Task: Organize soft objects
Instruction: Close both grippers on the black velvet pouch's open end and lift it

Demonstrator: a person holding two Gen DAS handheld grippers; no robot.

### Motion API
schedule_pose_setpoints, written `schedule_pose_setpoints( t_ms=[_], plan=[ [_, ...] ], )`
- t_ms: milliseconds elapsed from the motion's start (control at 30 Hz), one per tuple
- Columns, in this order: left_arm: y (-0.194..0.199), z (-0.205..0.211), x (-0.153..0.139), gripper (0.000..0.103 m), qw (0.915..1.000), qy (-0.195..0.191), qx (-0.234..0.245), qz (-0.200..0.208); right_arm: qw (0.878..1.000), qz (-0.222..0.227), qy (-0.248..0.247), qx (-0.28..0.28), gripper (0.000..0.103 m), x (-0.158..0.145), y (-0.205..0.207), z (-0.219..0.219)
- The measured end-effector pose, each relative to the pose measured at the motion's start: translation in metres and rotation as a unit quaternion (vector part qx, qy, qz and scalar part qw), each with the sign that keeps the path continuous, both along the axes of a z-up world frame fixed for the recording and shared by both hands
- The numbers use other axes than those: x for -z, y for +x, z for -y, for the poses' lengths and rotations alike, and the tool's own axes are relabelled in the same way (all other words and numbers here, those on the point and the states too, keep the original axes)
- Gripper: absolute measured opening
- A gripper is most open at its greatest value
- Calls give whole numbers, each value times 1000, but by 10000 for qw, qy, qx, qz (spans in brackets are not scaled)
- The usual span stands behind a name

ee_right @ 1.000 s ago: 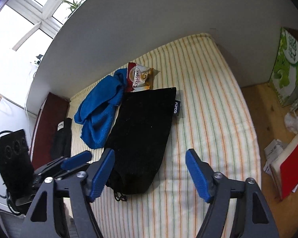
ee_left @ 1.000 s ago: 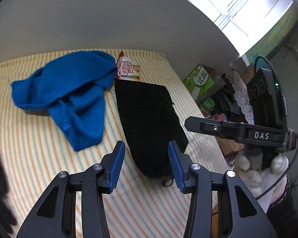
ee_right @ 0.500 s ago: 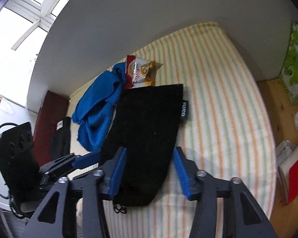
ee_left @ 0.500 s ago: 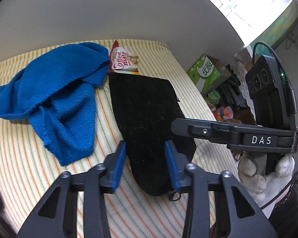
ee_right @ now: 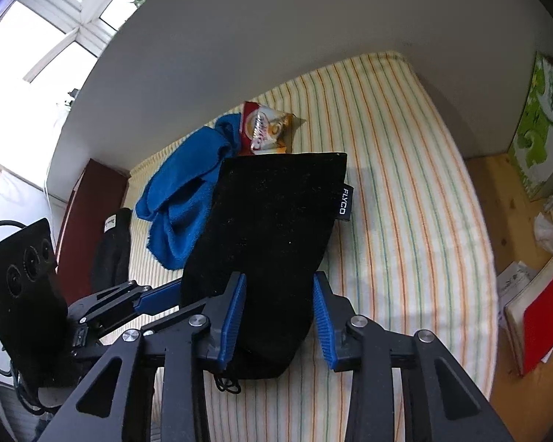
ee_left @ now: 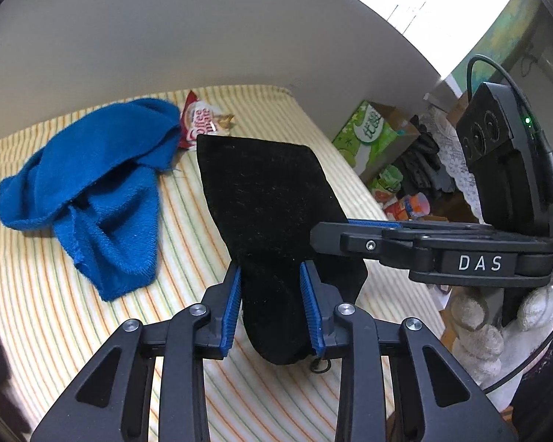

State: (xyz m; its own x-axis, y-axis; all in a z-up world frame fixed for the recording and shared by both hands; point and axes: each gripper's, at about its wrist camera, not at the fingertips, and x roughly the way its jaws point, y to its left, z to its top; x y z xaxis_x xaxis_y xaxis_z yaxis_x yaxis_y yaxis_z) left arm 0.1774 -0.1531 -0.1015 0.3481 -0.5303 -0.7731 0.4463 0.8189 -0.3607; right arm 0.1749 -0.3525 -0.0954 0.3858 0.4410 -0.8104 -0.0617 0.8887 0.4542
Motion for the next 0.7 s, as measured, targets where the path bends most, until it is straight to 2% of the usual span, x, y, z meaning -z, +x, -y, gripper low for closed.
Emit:
schedule_pose_setpoints(
  t_ms=[300,500,700],
  plan=[
    [-20,-21,-23,30,9993,-231,-110,267,9993,289,-213,-112,32,-36,-17,-25],
    [-34,-52,-41,30,9979,-317,-329,454,9978,446,-289,-400,32,-58,-21,-63],
    [-51,-101,-60,30,9943,-369,-714,698,9938,643,-310,-851,32,-79,-21,-118]
  ],
)
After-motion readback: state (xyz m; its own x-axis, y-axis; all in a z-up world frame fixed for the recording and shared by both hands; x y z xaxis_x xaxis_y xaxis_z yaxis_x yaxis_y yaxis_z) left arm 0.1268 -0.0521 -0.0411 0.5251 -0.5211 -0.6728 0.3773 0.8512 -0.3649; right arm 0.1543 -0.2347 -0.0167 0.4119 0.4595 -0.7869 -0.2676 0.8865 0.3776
